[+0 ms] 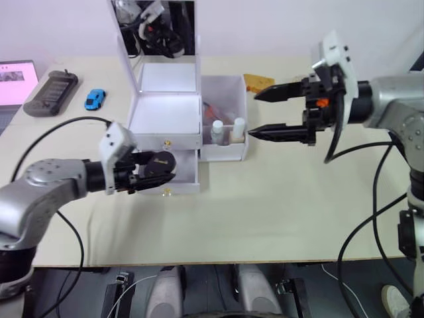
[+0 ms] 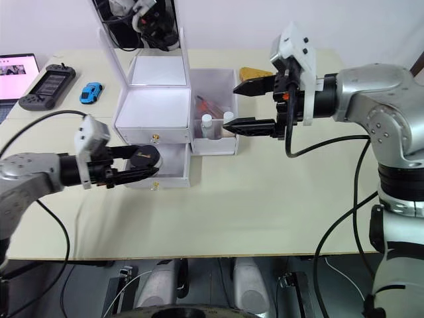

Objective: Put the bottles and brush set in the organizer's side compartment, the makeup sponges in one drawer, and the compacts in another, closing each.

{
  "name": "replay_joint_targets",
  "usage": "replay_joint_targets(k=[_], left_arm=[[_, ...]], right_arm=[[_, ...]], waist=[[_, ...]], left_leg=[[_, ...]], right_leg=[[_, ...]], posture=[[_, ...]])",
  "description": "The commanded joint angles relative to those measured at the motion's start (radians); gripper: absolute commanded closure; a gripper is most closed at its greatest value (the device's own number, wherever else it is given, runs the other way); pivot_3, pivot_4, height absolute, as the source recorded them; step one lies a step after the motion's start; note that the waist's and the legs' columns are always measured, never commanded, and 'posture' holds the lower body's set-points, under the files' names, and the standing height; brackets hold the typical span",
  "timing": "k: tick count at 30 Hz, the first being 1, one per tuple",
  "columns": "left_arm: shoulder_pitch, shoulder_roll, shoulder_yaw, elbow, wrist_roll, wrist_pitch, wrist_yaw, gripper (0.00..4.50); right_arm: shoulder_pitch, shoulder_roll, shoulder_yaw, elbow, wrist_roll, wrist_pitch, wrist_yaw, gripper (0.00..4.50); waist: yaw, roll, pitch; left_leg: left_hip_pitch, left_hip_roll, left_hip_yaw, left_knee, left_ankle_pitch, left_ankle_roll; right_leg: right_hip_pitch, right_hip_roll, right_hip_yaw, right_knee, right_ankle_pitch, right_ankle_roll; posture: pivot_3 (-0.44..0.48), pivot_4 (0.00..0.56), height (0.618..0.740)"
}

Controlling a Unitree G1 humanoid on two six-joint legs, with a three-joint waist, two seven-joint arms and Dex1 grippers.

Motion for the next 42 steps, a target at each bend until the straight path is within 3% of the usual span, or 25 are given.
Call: replay_joint_targets(k=[1, 8, 31, 34, 35, 42], left_arm=[[-0.062, -0.021, -0.057, 0.032, 0.077, -0.057, 0.009, 1.84], [-0.129, -0.066, -0.130, 0.138, 0.191, -0.123, 0.006, 1.84], [-0.140, -0.132, -0.168, 0.178, 0.279, -0.145, -0.037, 1.84], [-0.142, -0.146, -0.159, 0.186, 0.275, -0.143, -0.032, 0.35], [-0.144, -0.148, -0.157, 0.186, 0.272, -0.140, -0.035, 0.04], [-0.138, -0.134, -0.119, 0.144, 0.241, -0.098, -0.046, 0.04]], right_arm=[[-0.005, -0.026, -0.064, -0.065, 0.024, 0.019, -0.027, 0.00], [0.017, -0.050, -0.094, -0.088, 0.037, 0.042, -0.054, 0.00], [0.074, -0.062, -0.116, -0.106, 0.043, 0.004, -0.068, 0.00], [0.067, -0.060, -0.112, -0.103, 0.044, 0.001, -0.068, 0.00], [0.066, -0.060, -0.111, -0.103, 0.044, 0.001, -0.068, 0.00], [0.060, -0.065, -0.103, -0.108, 0.045, 0.007, -0.066, 0.00]], waist=[[0.001, 0.000, 0.000], [0.000, 0.000, 0.000], [0.001, 0.000, 0.000], [0.001, 0.000, 0.000], [0.001, 0.000, 0.000], [0.001, 0.000, 0.000]], left_leg=[[0.000, 0.000, -0.001, 0.000, 0.000, 0.000], [0.000, 0.000, -0.001, 0.001, 0.000, 0.000], [0.000, 0.000, -0.001, 0.001, 0.000, 0.000], [0.000, 0.000, -0.001, 0.001, 0.000, 0.000], [0.000, 0.000, -0.001, 0.002, 0.000, 0.000], [0.000, 0.000, -0.001, 0.002, 0.000, 0.000]], right_leg=[[0.000, 0.000, 0.000, 0.000, 0.000, 0.000], [0.000, 0.001, 0.000, 0.000, 0.000, 0.000], [0.001, 0.001, 0.000, 0.001, 0.000, 0.000], [0.001, 0.001, 0.000, 0.001, 0.000, 0.000], [0.001, 0.001, 0.000, 0.001, 0.000, 0.000], [0.001, 0.001, 0.000, 0.001, 0.000, 0.001]], posture=[[0.000, 0.150, 0.738], [0.000, 0.150, 0.738], [0.000, 0.150, 0.738], [0.000, 0.150, 0.738], [0.000, 0.150, 0.738], [0.000, 0.150, 0.738]])
